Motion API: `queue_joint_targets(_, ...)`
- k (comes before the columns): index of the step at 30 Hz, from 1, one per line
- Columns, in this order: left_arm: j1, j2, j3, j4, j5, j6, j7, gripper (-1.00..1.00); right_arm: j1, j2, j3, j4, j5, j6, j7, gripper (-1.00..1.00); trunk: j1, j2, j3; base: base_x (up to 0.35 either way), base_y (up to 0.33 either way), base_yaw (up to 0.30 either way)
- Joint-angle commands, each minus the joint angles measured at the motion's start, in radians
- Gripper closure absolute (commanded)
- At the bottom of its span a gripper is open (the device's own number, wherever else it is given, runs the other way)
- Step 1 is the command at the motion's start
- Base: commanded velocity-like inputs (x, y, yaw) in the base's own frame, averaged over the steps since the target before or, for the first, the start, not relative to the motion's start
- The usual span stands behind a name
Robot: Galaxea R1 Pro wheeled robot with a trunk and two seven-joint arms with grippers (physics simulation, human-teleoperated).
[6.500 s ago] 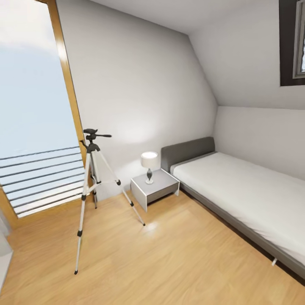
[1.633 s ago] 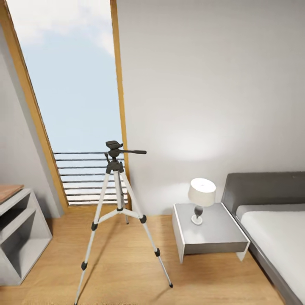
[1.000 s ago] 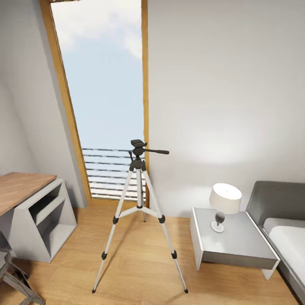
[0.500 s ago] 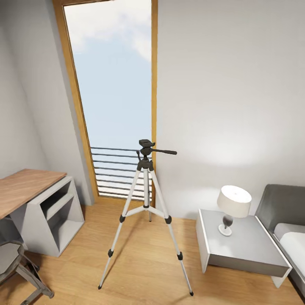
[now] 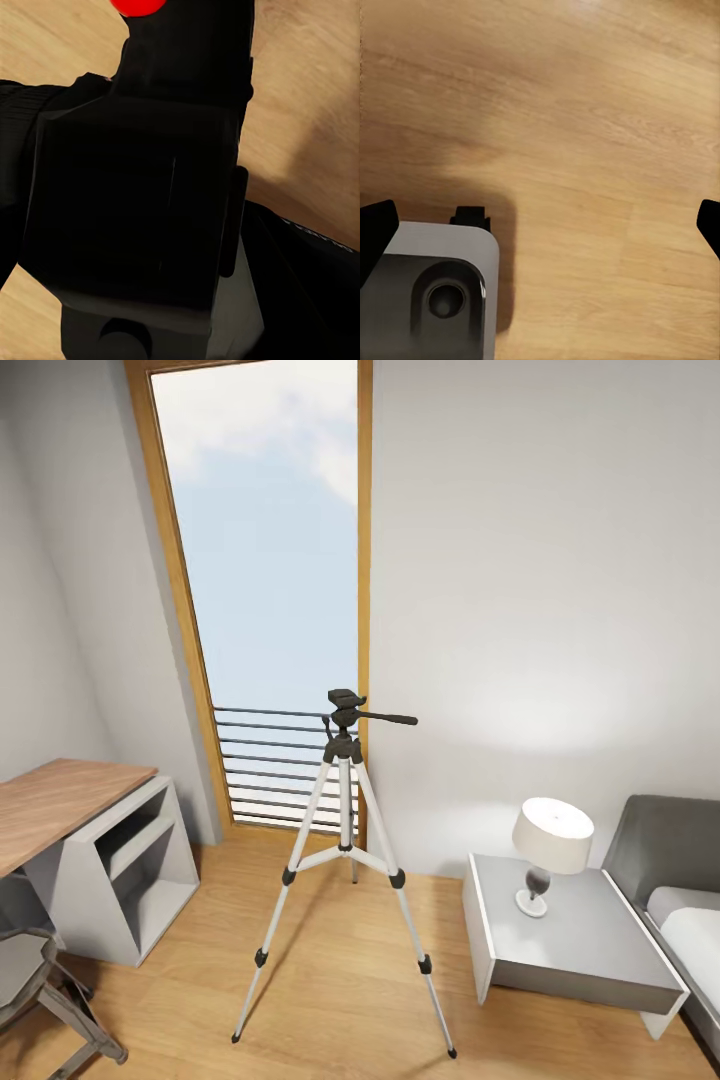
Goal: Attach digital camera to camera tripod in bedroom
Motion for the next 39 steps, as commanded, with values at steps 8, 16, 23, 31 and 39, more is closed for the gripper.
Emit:
queue_joint_targets(8, -0.001, 0.000, -0.009, 0.000, 0.007, -0.003, 0.002, 1.00, -0.001, 0.001, -0.001, 0.003, 0.011, -0.009, -0.004, -1.00, 0.000, -0.001, -0.001, 0.000, 0.000, 0.000)
queue_joint_targets(16, -0.001, 0.000, -0.009, 0.000, 0.007, -0.002, 0.002, 1.00, -0.001, 0.003, -0.001, 0.003, 0.010, -0.010, -0.004, -1.00, 0.000, -0.001, -0.001, 0.000, 0.000, 0.000)
queue_joint_targets(23, -0.001, 0.000, -0.009, 0.000, 0.007, -0.003, 0.002, 1.00, -0.001, 0.004, -0.001, 0.003, 0.010, -0.009, -0.004, -1.00, 0.000, -0.001, -0.001, 0.000, 0.000, 0.000)
queue_joint_targets(31, -0.001, 0.000, -0.009, 0.000, 0.007, -0.003, 0.002, 1.00, -0.001, 0.005, -0.001, 0.003, 0.010, -0.009, -0.005, -1.00, 0.000, -0.001, -0.001, 0.000, 0.000, 0.000)
queue_joint_targets(39, -0.001, 0.000, -0.009, 0.000, 0.007, -0.003, 0.002, 1.00, -0.001, 0.005, -0.001, 0.003, 0.010, -0.009, -0.005, -1.00, 0.000, -0.001, -0.001, 0.000, 0.000, 0.000)
